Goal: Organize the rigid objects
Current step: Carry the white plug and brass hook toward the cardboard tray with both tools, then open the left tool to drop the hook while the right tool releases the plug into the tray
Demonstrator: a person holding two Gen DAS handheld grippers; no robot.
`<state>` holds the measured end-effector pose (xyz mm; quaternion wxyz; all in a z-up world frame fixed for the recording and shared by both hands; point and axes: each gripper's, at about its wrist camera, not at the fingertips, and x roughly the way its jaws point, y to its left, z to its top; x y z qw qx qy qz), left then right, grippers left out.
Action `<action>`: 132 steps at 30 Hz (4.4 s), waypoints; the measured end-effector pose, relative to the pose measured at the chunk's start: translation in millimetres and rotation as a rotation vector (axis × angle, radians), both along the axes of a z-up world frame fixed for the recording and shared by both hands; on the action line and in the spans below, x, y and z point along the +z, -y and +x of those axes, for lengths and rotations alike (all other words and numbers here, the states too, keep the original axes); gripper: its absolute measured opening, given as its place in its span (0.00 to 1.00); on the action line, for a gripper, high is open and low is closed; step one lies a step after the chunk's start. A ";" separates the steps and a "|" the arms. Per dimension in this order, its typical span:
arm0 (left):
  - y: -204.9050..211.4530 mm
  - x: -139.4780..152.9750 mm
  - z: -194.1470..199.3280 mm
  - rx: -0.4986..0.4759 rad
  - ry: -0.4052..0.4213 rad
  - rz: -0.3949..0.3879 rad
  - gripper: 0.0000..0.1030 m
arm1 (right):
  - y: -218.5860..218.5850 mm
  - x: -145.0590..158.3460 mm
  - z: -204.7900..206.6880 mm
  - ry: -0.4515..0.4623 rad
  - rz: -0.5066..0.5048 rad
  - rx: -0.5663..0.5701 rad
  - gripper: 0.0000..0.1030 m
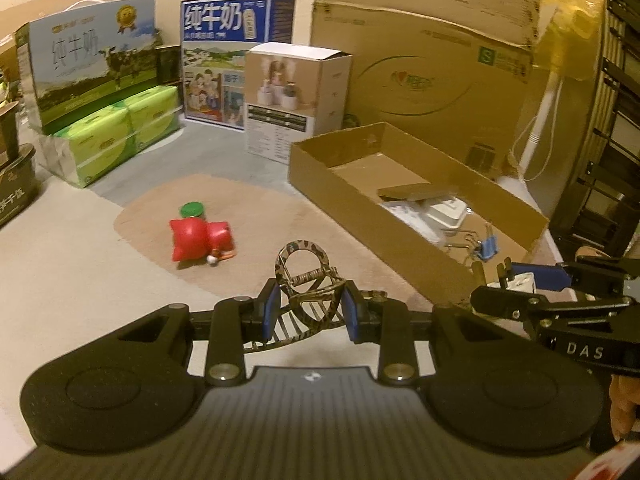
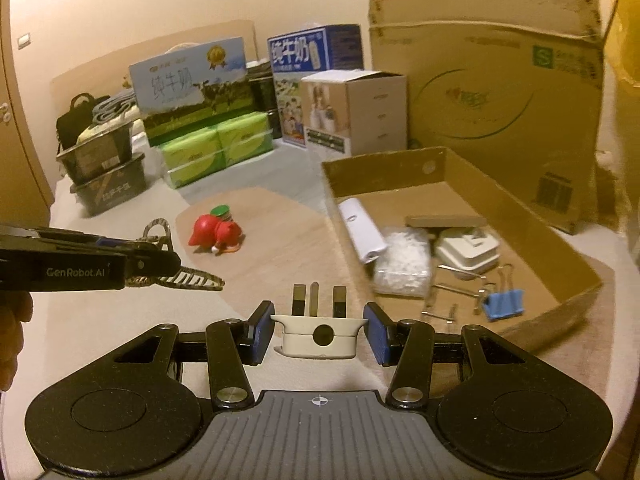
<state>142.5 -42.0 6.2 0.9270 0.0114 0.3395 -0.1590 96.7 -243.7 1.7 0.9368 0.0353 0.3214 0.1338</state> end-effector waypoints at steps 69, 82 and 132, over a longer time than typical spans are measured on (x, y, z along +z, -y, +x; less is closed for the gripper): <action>129.3 21.5 121.1 -0.245 0.011 0.053 0.28 | 114.8 27.9 93.6 -0.018 -0.053 -0.110 0.47; 126.7 3.5 186.7 -0.223 -0.028 0.035 0.28 | 113.0 16.9 155.5 -0.029 -0.076 -0.079 0.47; 100.0 -3.6 202.0 -0.163 -0.045 0.039 0.61 | 99.1 14.9 198.0 -0.048 -0.063 -0.071 0.48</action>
